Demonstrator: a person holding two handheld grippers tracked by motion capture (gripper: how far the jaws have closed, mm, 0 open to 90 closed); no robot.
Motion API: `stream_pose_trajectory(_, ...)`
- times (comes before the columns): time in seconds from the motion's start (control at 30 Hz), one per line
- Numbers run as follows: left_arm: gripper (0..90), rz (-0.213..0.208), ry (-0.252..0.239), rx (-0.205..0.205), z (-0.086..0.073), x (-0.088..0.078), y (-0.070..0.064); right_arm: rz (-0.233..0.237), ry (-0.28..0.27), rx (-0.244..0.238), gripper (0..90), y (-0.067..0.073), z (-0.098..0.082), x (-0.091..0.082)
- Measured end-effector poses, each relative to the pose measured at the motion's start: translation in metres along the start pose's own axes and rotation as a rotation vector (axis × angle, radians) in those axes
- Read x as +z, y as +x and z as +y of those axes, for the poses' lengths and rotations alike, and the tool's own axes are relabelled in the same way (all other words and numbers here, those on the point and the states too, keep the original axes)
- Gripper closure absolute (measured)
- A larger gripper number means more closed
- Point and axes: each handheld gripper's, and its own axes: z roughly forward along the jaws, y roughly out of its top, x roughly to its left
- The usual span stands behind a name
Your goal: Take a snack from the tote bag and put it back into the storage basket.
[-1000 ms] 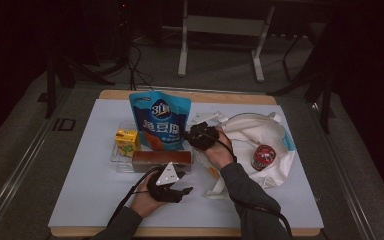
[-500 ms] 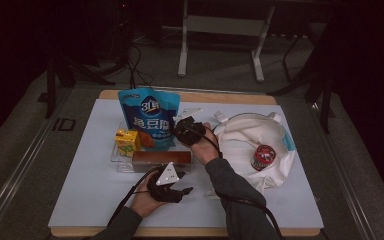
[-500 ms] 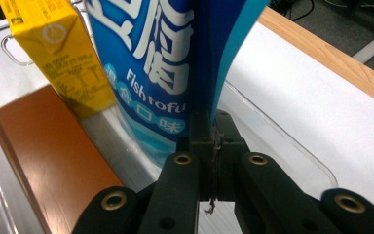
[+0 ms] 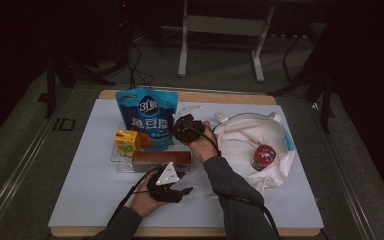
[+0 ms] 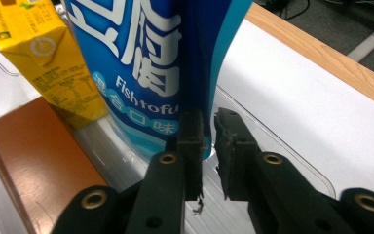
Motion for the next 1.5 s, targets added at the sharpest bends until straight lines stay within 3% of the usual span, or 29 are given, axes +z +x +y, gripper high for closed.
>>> stream_pose_trajectory(0.83,40.1,0.003,0.0,0.003,0.0,0.0,-0.001,0.031,0.013,-0.056,70.8,-0.003,0.0,-0.021)
stream_pose_trajectory(1.2,39.8,0.003,0.002,0.0,0.0,0.0,0.0,0.007,0.027,-0.095,68.0,-0.017,-0.003,-0.052)
stream_pose_trajectory(1.5,39.8,0.001,0.0,-0.005,0.0,0.0,0.0,-0.028,0.043,-0.1,67.4,-0.03,-0.01,-0.075)
